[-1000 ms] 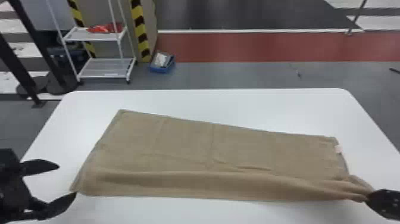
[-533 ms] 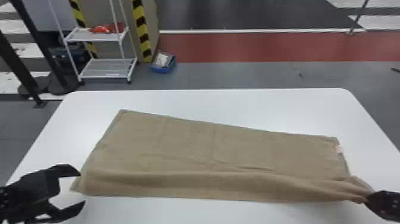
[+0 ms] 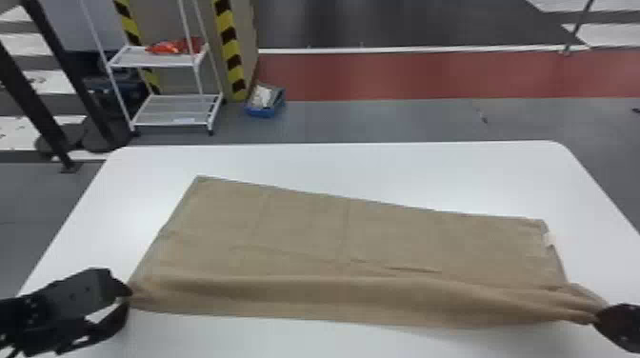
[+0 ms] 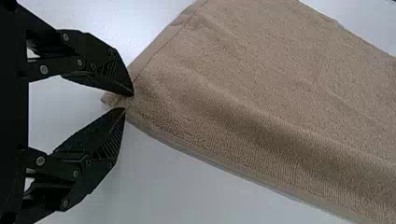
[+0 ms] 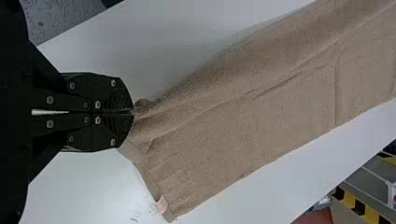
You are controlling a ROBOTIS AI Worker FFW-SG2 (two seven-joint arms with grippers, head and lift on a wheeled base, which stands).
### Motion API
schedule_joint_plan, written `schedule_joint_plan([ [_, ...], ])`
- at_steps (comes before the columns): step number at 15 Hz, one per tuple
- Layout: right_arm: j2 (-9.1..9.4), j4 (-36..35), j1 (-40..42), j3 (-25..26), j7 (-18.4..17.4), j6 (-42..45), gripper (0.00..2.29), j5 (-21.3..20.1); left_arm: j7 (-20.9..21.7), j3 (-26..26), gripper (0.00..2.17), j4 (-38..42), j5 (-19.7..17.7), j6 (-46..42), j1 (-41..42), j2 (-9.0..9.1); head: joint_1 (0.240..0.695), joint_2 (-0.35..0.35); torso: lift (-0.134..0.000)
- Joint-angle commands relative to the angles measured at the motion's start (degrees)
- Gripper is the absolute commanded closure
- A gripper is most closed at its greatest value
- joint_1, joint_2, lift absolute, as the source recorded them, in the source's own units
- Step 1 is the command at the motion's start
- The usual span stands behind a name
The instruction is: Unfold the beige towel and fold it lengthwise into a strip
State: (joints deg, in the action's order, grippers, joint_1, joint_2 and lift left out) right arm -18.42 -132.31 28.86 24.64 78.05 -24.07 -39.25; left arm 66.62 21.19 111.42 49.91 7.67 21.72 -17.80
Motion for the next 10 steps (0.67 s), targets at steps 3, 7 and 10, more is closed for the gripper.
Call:
schedule_joint_plan([
  [3,0.05,0.0,-0.3,0.0,0.3,0.0,1.45,0.2,0.5,-0.1,1.23,-0.1,-0.2,2.0,0.0,-0.13,0.695,0.081,-0.126],
  [7,0.05,-0.2,-0.3,1.8,0.3,-0.1,1.45,0.9,3.3,2.5,1.61,4.7,-0.5,2.1,1.4,-0.13,0.695,0.081,-0.126],
  [10,0.14,-0.2,-1.3,4.4,0.3,-0.1,1.45,4.4,7.0,5.1,1.61,10.5,-1.0,2.8,2.3,0.4,0.695,0.071,-0.126],
])
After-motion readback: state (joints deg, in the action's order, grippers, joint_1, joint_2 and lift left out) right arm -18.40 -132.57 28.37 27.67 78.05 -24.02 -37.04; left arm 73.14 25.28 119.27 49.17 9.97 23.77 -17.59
